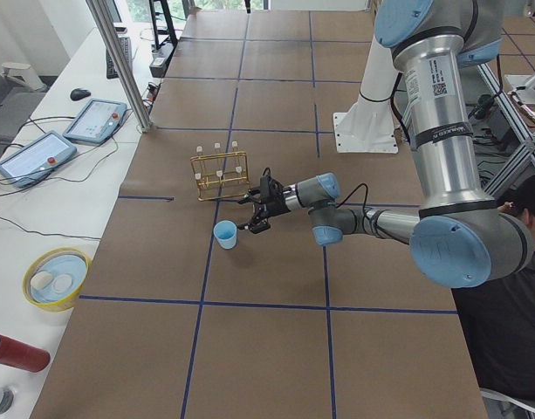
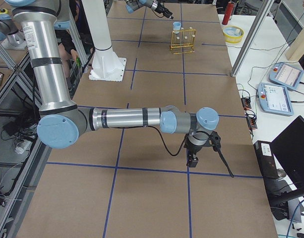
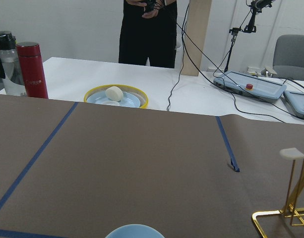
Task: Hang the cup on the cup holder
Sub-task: 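Move the left gripper in toward the light blue paper cup, then close the left gripper on the blue cup's rim and lift it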
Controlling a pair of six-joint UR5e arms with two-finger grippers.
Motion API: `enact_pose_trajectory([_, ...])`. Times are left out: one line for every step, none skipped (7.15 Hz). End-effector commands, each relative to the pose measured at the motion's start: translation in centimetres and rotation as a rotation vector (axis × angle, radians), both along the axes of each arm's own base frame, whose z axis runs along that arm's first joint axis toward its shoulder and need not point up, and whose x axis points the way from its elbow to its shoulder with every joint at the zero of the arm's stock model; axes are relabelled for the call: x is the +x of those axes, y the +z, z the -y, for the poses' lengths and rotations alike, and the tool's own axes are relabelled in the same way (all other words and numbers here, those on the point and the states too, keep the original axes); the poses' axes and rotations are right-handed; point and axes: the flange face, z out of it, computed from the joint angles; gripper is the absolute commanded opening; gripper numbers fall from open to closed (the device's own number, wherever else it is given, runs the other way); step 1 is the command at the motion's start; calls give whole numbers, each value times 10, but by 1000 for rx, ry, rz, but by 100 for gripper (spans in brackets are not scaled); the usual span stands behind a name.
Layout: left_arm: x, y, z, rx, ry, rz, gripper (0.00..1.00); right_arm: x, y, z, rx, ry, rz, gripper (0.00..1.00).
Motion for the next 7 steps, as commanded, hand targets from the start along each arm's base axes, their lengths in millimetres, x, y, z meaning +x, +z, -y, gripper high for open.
enact_pose_trajectory([13,20,-6,7,-27,37,100,0,0,0,0,0,0,100])
enact_pose_trajectory([16,25,-8,6,-26,61,100,0,0,0,0,0,0,100])
enact_pose_trajectory([21,31,-9,4,-16,82,100,0,0,0,0,0,0,100])
enact_pose_trajectory([30,32,-8,6,-7,83,100,-1,0,0,0,-1,0,100])
enact_pose_trajectory([40,35,-4,5,-6,82,100,0,0,0,0,0,0,100])
enact_pose_trajectory([49,40,0,3,-6,86,100,0,0,0,0,0,0,100])
enact_pose_trajectory([54,44,2,1,-7,90,100,0,0,0,0,0,0,100])
